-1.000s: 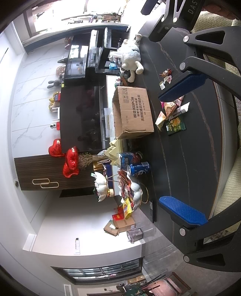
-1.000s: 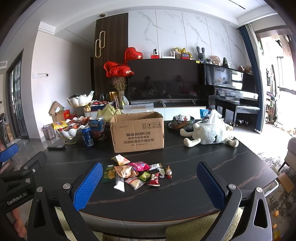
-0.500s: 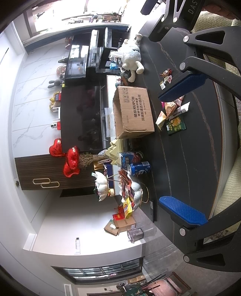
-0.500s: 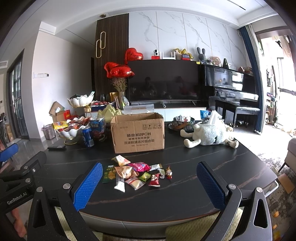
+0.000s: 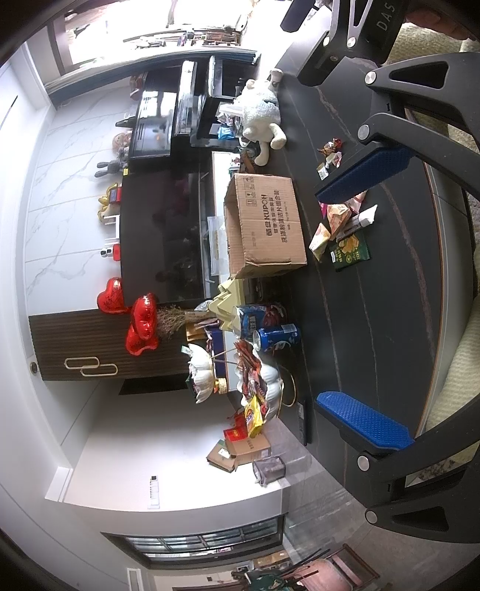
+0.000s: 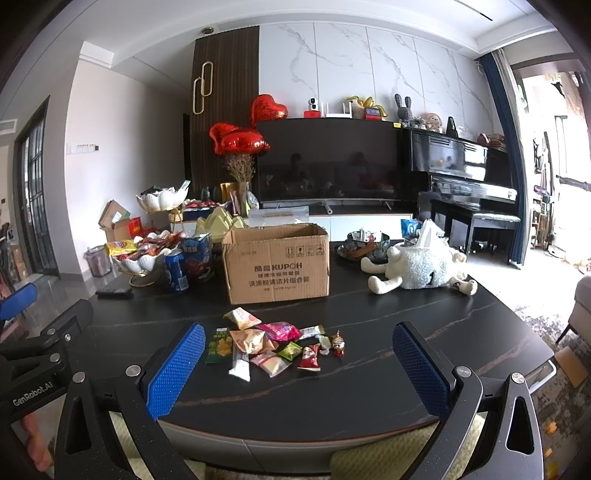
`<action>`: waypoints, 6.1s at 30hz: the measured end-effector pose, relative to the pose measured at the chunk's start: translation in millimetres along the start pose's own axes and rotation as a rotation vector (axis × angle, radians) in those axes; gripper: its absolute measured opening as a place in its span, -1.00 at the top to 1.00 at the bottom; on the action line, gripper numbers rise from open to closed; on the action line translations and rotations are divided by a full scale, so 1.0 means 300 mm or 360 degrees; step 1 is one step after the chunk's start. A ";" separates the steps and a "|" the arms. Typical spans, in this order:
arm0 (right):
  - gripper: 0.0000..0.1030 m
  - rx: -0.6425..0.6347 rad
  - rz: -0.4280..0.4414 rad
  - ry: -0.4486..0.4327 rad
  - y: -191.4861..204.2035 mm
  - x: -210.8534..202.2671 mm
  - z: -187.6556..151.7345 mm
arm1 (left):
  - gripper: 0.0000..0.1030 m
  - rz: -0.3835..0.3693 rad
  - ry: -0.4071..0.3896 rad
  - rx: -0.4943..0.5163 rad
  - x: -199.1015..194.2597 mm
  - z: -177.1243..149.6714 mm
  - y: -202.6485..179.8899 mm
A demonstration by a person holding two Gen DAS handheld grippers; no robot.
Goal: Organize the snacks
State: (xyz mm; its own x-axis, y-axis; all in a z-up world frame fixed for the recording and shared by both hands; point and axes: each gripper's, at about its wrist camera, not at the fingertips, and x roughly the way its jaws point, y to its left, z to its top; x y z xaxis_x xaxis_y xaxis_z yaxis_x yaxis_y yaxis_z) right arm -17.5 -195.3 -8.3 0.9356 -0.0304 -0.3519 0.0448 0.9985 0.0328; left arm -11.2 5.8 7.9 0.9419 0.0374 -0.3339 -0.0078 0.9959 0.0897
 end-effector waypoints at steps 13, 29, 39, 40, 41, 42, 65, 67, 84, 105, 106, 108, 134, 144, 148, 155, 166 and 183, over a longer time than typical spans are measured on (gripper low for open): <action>-0.99 0.0008 0.0036 0.0122 -0.016 0.081 -0.028 | -1.00 -0.0030 0.0045 0.0023 0.048 -0.009 -0.029; -0.93 0.0069 0.0100 0.0339 -0.048 0.324 -0.092 | -0.93 -0.0256 0.0192 0.0161 0.277 -0.048 -0.118; -0.66 0.0090 0.0108 0.0468 -0.056 0.499 -0.092 | -0.90 -0.0392 0.0286 0.0264 0.461 -0.051 -0.177; -0.65 0.0098 0.0114 0.0480 -0.058 0.511 -0.089 | -0.90 -0.0402 0.0293 0.0278 0.475 -0.053 -0.184; -0.64 0.0103 0.0115 0.0491 -0.061 0.529 -0.087 | -0.89 -0.0411 0.0304 0.0293 0.493 -0.055 -0.190; -0.63 0.0104 0.0113 0.0495 -0.062 0.539 -0.088 | -0.89 -0.0426 0.0315 0.0305 0.515 -0.058 -0.199; -0.22 0.0232 0.0170 0.0800 -0.117 0.836 -0.201 | -0.70 -0.0614 0.0591 0.0268 0.851 -0.159 -0.294; -0.20 0.0234 0.0171 0.0810 -0.118 0.849 -0.208 | -0.68 -0.0622 0.0613 0.0260 0.869 -0.168 -0.298; 0.23 0.0264 0.0231 0.0880 -0.115 0.896 -0.240 | -0.22 -0.0741 0.0751 0.0162 0.929 -0.209 -0.316; 0.52 0.0253 0.0268 0.0763 -0.104 0.793 -0.161 | -0.15 -0.0671 0.0650 0.0158 0.813 -0.118 -0.298; 0.52 0.0250 0.0272 0.0748 -0.100 0.782 -0.152 | -0.15 -0.0669 0.0641 0.0157 0.805 -0.111 -0.297; 0.53 0.0239 0.0278 0.0713 -0.094 0.757 -0.133 | -0.15 -0.0659 0.0609 0.0153 0.775 -0.090 -0.287; 0.53 0.0089 0.0333 0.0324 -0.040 0.685 0.208 | -0.15 -0.0456 0.0250 0.0149 0.676 0.244 -0.187; 0.52 0.0086 0.0373 0.0263 -0.013 0.780 0.367 | -0.15 -0.0472 0.0276 0.0119 0.770 0.404 -0.163; 0.53 0.0070 0.0372 0.0279 -0.005 0.828 0.424 | -0.15 -0.0484 0.0316 0.0115 0.818 0.447 -0.167; 0.53 0.0060 0.0365 0.0335 -0.007 0.938 0.516 | -0.15 -0.0481 0.0411 0.0086 0.929 0.533 -0.170; 0.52 0.0108 0.0412 0.0540 -0.015 1.140 0.581 | -0.14 -0.0516 0.0579 0.0084 1.120 0.605 -0.202; 0.28 0.0057 0.0316 0.0675 -0.047 1.328 0.564 | -0.55 -0.0406 0.0730 0.0083 1.326 0.566 -0.234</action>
State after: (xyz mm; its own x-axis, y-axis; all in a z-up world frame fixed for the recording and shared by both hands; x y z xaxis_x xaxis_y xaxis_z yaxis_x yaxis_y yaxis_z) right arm 413.9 -229.3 9.4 0.7016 0.1903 -0.6867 -0.1018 0.9806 0.1677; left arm 421.1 -63.0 28.0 0.6677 -0.1620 -0.7266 0.2302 0.9731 -0.0054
